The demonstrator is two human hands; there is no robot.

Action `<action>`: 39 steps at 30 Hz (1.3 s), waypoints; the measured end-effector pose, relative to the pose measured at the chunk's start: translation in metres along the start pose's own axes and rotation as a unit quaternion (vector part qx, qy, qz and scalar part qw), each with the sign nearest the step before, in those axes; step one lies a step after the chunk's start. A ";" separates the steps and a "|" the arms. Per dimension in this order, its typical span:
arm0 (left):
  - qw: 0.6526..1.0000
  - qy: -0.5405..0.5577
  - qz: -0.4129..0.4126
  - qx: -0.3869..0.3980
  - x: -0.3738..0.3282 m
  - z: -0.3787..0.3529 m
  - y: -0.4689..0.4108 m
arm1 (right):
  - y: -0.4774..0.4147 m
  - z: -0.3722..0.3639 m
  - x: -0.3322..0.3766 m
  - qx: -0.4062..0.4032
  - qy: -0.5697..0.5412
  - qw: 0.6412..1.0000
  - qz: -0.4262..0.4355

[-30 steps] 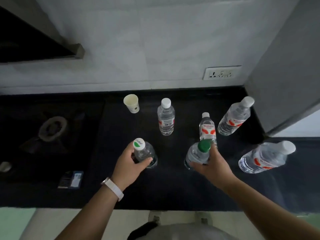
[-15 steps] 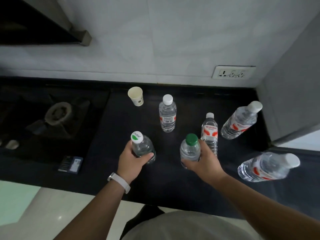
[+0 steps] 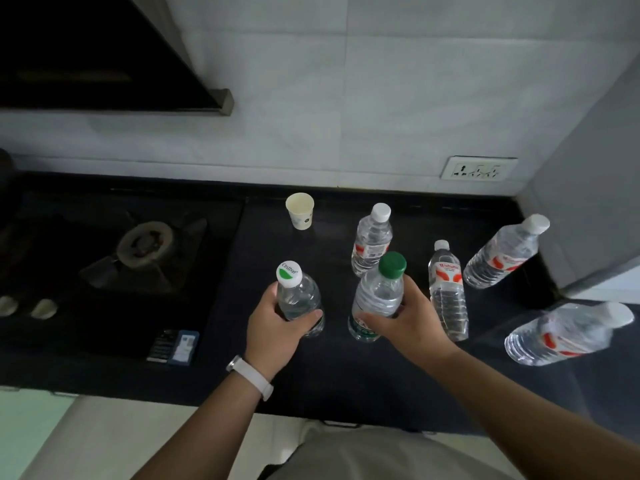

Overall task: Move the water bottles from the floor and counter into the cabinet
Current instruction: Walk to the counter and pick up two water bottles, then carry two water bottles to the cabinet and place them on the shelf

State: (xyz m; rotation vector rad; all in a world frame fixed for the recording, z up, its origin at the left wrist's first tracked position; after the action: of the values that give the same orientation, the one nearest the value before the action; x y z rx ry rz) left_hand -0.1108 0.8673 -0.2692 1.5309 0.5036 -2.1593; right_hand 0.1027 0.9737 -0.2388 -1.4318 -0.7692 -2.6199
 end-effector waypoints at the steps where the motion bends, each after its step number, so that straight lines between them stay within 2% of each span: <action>1: 1.000 0.005 -0.007 -0.001 0.000 0.006 0.000 | 0.005 -0.005 0.006 -0.003 -0.002 1.000 0.005; 5: 0.999 0.038 -0.030 -0.017 -0.009 0.026 0.004 | 0.024 -0.021 0.025 -0.004 -0.016 1.000 0.023; 11: 0.995 0.064 -0.047 -0.054 -0.026 0.047 0.026 | 0.042 -0.033 0.043 0.043 -0.010 0.998 0.054; 26: 0.981 -0.023 -0.008 -0.194 -0.072 0.045 0.132 | 0.065 -0.013 0.028 0.183 -0.007 0.973 0.142; 39: 0.939 -0.062 0.033 -0.336 -0.069 0.082 0.240 | 0.119 -0.062 0.029 0.293 0.005 0.934 0.204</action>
State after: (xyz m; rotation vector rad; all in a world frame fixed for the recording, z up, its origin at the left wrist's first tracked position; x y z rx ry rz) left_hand -0.0238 0.6332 -0.1875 1.0063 1.0016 -1.7432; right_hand 0.0719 0.8476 -0.1957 -1.2282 -1.0067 -1.8679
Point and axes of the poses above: each hand's wrist, its own y-axis away from the middle knuckle, its own z-axis out of the back of the hand, x = y × z, the point moved 3 cm from there along -y, towards the middle knuckle, and after that the axes turned 13 degrees about -z, right-handed, at the moved point
